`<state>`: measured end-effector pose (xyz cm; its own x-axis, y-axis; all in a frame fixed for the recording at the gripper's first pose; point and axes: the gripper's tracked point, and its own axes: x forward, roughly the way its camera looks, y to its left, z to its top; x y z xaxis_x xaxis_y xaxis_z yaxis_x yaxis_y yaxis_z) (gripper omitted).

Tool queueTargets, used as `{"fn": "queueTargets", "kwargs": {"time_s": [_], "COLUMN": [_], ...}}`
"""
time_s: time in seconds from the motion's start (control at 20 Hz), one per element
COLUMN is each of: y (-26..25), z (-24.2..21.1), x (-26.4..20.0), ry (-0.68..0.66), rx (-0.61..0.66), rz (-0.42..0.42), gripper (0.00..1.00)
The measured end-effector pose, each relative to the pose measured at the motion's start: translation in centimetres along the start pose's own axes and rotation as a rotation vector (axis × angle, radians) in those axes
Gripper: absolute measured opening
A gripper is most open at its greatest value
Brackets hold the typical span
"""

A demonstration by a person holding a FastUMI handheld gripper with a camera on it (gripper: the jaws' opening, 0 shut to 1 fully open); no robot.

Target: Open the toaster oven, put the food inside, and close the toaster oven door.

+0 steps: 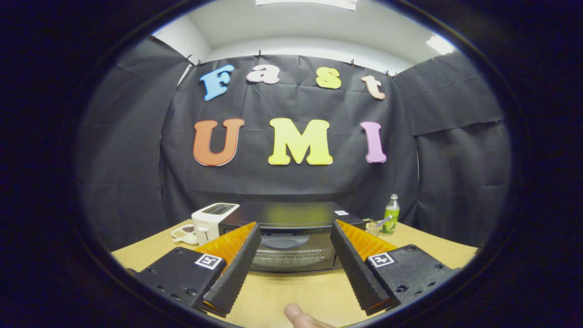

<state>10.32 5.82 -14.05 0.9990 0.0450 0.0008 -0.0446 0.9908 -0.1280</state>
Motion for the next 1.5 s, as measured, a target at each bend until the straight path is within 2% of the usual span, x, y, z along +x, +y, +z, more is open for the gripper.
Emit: {"fn": "queueTargets", "kwargs": {"time_s": [0.2, 0.55, 1.0, 1.15, 1.3, 1.5], "y": [0.0, -2.5, -4.5, -4.1, -2.9, -2.3], "z": [3.3, 9.5, 15.9, 15.9, 14.5, 11.9], "x": [-3.0, -7.6, -14.2, -15.1, -15.0, -13.8], "ry": [0.048, 0.08, -0.03, -0.042, -0.006, 0.056], "rx": [0.042, 0.101, 0.069, 0.066, 0.086, 0.048], "rz": [0.05, 0.044, 0.012, 0.005, 0.043, 0.051], "gripper": [1.0, 1.0, 1.0, 1.0, 1.0, 1.0]}}
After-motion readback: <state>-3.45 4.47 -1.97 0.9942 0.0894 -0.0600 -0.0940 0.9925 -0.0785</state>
